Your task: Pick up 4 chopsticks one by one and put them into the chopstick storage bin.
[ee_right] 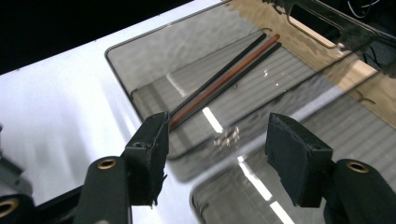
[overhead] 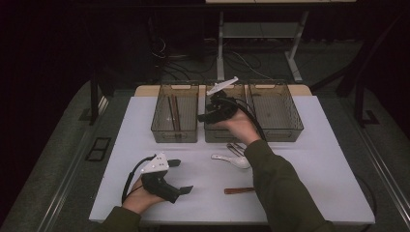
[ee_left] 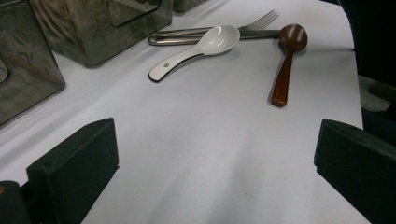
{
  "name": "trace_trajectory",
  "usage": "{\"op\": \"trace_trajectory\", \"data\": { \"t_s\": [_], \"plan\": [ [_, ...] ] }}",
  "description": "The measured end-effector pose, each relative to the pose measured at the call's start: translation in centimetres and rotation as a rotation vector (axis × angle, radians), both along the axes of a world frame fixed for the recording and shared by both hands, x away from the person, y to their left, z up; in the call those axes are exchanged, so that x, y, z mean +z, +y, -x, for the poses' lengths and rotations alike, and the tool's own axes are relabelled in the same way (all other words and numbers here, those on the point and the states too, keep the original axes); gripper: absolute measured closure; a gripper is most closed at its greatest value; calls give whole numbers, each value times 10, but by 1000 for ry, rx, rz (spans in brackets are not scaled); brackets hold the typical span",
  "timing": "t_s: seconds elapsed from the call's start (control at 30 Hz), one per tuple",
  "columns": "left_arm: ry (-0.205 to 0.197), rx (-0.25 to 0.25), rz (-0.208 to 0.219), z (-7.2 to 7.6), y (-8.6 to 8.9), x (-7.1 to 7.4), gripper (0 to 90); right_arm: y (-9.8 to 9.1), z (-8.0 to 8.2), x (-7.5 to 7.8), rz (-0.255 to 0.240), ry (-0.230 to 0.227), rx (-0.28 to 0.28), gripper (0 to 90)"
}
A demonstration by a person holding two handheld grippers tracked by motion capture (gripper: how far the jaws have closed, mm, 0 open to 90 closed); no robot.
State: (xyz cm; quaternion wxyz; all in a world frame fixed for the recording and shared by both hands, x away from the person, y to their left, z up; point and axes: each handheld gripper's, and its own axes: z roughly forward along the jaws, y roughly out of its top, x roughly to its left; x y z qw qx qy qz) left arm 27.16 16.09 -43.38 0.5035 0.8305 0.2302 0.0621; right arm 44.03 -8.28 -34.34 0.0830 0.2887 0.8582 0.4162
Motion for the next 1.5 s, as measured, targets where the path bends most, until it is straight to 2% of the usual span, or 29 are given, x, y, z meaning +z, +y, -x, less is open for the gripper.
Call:
{"op": "trace_trajectory", "data": {
  "t_s": [0.4,0.63,0.97,1.27,1.5],
  "plan": [
    [7,7,-2,-1,0,-1,0,-51,21,-9,-54,-1,-6,389],
    [3,1,-19,-1,-1,-1,0,-75,35,-16,-63,0,-15,387],
    [5,7,-16,-2,-1,-2,0,-110,51,-28,-98,15,-35,385],
    [5,8,-23,-2,-1,-2,0,-136,70,-35,-119,12,-43,384],
    [5,10,-24,-1,-1,-2,0,-153,81,-37,-112,5,-46,384]
  ]
}}
